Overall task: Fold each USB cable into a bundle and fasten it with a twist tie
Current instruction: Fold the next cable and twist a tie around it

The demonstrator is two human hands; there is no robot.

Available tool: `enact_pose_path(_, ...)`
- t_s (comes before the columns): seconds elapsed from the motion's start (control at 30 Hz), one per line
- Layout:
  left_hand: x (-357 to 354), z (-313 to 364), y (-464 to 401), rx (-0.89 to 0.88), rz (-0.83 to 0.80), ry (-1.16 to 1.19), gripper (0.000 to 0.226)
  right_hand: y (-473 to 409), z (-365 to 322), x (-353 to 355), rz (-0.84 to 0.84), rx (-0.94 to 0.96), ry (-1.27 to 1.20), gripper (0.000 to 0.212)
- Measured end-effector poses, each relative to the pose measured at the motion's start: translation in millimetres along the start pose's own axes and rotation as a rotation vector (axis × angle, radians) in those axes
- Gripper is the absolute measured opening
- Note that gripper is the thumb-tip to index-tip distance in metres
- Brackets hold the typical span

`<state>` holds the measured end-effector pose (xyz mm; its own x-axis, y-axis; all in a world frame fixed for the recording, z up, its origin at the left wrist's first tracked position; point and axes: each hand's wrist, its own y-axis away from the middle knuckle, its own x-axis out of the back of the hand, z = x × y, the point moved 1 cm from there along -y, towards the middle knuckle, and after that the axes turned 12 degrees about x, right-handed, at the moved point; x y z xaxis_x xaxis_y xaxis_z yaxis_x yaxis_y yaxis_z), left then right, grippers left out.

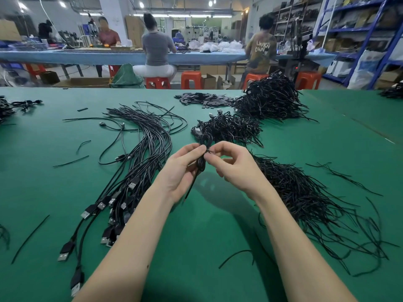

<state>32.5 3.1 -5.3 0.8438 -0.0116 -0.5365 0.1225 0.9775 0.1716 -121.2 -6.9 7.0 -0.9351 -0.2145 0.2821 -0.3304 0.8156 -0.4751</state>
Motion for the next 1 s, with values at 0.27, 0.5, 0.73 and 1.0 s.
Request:
enact_pose_path(0.27, -2.7, -6.2, -3.7, -0.041, 0.002, -0.001, 0.029, -5.9, 1.8, -15.4, 0.236, -0.546, -0.822, 0.032)
enact_pose_path(0.5, 5.6, -6.6, -6.3, 0.014, 0.076, 0.02, 0.023, -1.8, 12.6, -9.1, 0.157, -0.345, -0.297, 0.018)
enact_pose_path(0.73, 5.6, -8.0, -7.1, 0.084, 0.101, 0.056, 0.019, 8.2, 18.5, 2.2, 0.22, 0.337, 0.409, 0.015)
enact_pose_path(1.0, 3.4, -10.9, -6.2, 0.127, 0.09, 0.028, 0.015, 11.9, 19.9, -3.3, 0.326, 0.447, 0.577, 0.007)
